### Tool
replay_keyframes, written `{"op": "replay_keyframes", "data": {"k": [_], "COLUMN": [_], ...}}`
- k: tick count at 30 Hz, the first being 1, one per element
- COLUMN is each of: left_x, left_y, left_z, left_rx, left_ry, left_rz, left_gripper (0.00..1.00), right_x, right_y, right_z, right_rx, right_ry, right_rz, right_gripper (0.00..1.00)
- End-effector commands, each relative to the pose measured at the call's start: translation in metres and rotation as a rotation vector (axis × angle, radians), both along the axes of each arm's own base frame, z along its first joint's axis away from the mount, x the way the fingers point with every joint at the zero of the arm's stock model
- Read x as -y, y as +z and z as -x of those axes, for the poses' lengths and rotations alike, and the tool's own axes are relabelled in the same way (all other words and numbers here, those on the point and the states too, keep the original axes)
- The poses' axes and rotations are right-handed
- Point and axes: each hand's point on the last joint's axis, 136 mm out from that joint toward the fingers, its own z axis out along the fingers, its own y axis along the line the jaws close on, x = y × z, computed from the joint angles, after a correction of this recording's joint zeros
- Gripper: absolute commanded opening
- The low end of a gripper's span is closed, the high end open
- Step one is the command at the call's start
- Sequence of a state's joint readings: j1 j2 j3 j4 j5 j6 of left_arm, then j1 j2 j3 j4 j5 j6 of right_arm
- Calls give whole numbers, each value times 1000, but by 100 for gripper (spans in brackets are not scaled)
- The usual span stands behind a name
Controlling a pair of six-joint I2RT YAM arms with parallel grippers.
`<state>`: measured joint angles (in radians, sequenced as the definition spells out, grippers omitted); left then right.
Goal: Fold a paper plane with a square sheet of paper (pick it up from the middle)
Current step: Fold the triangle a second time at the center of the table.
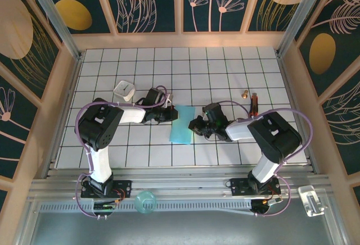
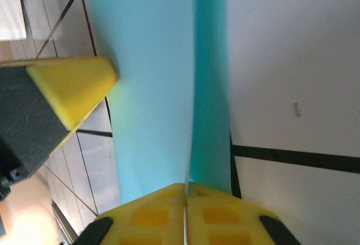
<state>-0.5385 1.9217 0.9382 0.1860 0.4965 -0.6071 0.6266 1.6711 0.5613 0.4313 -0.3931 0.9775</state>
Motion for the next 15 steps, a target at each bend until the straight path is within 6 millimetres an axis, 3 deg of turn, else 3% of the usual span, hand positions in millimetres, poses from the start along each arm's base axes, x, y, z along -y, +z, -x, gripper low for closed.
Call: {"op": "replay_keyframes", "data": {"k": [1, 5, 8, 11, 15], "left_x": [-3, 5, 0, 2, 10], "left_y": [-10, 48, 91, 102, 92], "left_z": [8, 13, 36, 66, 97], "left_rx": [-14, 180, 446, 629, 737], "left_ry": [-27, -56, -52, -94, -206], "left_rz": [-25, 136, 161, 88, -22], "left_gripper": [31, 49, 56, 61, 65], "right_x": [0, 4, 2, 3, 2], "right_y": [7, 9, 11, 14, 21], "right_z": [-9, -4, 0, 1, -1], "right_rx": [4, -65, -117, -158, -179], "right_ry": [-27, -44, -42, -51, -54], "right_rz": [-18, -28, -56, -81, -107], "right_gripper": [3, 0, 0, 0, 0]}}
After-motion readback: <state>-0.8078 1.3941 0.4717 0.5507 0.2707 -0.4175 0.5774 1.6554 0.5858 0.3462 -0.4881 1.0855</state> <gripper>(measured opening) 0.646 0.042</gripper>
